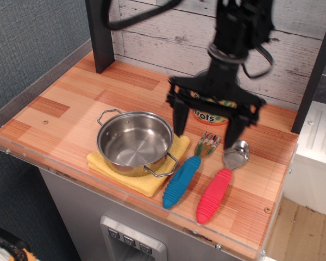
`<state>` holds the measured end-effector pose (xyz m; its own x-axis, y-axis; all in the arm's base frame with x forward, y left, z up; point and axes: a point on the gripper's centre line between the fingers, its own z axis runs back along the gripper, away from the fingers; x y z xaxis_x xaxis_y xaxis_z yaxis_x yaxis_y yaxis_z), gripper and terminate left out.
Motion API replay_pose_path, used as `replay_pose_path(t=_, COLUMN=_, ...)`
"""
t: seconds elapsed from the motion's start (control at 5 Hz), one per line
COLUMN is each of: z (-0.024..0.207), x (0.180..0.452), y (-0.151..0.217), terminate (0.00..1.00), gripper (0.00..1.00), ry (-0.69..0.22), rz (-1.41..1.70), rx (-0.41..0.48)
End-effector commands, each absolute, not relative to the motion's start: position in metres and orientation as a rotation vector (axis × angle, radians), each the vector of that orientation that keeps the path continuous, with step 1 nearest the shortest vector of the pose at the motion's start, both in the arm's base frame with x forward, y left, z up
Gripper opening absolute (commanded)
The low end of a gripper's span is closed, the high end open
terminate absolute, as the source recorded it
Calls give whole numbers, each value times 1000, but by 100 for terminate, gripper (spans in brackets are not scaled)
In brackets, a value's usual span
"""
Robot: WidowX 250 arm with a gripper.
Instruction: Move the spatula to the left edge of the table
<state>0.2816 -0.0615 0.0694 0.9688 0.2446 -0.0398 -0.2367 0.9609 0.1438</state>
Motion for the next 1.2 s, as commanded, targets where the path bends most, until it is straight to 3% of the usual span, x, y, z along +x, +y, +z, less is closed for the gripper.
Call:
replay_pose_path(t=0.0, z=58, x=273, y=-82, terminate=0, gripper=100, ry=38, rz=156, rx=111)
replay_pose_path(t=0.8, z=15, x=273, y=-99, terminate=0, gripper=100, ry=57, rz=112, rx=95)
replay_pose_path(t=1.0, z=8, x=273, y=-99, terminate=0, gripper=100, ry=19, rz=80, rx=77)
